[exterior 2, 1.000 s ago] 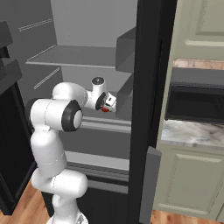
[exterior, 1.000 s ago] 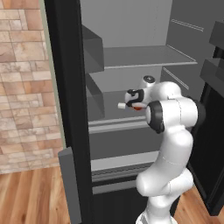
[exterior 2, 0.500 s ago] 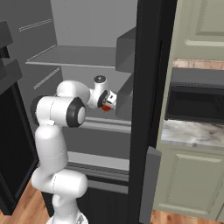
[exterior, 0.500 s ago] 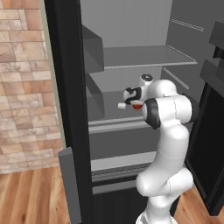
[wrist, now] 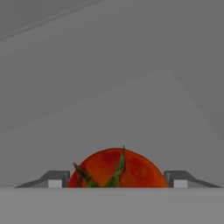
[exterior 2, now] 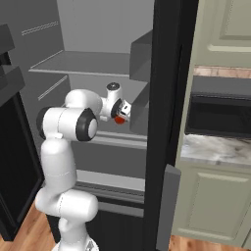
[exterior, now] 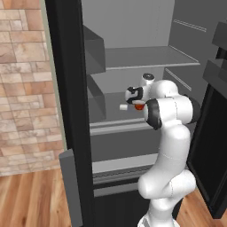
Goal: Pick tomato from the fridge and place it on the plate on the counter.
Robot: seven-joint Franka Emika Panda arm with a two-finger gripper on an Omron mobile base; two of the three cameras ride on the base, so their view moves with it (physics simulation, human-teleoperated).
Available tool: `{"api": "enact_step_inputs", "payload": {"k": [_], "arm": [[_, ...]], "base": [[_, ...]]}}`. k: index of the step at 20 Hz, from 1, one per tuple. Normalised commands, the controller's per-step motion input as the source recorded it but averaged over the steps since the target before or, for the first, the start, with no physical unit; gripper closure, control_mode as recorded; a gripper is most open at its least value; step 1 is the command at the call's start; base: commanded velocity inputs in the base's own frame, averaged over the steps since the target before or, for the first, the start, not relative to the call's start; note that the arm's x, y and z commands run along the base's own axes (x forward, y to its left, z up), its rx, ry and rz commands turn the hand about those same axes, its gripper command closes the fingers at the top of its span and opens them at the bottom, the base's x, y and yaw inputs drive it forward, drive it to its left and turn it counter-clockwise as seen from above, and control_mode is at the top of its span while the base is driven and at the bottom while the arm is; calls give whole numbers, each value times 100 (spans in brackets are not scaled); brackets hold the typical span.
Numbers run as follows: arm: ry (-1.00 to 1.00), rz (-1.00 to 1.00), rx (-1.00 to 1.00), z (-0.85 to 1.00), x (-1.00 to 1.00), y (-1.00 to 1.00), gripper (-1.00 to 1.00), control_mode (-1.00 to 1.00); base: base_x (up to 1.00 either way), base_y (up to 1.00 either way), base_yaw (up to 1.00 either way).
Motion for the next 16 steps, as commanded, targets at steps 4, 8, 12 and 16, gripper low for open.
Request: {"api": "enact_step_inputs", "payload": {"k": [4,8,12,16], "arm": [[-6,-15,9,-23,-56,-33,100,-100],[-40,-17,16,0,-98,-33,100,-100],[-42,-12,19,1,-96,-20,100,-100],[-37,-7,16,32,-88,-1,100,-100]], "base": [[0,0,0],[0,0,0],[0,0,0],[0,0,0]]}}
